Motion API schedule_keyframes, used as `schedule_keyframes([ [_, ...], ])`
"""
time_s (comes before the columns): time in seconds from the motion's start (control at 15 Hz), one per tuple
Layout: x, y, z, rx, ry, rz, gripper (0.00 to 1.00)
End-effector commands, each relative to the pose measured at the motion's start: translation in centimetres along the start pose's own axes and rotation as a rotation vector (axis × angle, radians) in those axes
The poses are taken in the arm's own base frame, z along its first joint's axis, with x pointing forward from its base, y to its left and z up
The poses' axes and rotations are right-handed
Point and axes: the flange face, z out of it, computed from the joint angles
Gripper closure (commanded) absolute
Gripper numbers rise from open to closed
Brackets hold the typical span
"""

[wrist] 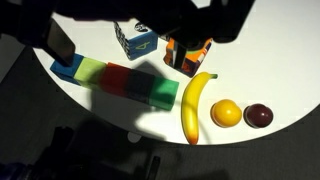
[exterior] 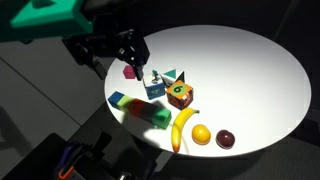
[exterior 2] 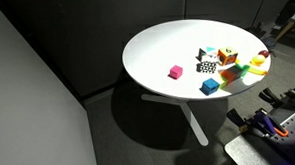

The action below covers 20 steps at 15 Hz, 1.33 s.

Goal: Put the blue block on top of the pink block

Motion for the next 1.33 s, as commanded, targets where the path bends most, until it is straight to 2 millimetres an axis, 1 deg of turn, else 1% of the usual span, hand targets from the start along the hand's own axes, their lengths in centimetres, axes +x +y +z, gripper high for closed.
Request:
schedule_keyframes([
  [0.0, 0.6, -0.7, 2.3, 0.038, -0.001, 0.006, 0.00],
  [0.2, 1.2, -1.3, 3.9, 0.076, -0.008, 0.001, 0.00],
  [0.47, 2.0, -1.8, 4.9, 0.072, -0.012, -0.007, 0.00],
  [0.73, 1.8, -1.9, 5.2, 0.073, -0.032, -0.002, 0.00],
  [1.27, 1.8, -1.9, 5.3, 0.073, -0.032, -0.002, 0.00],
])
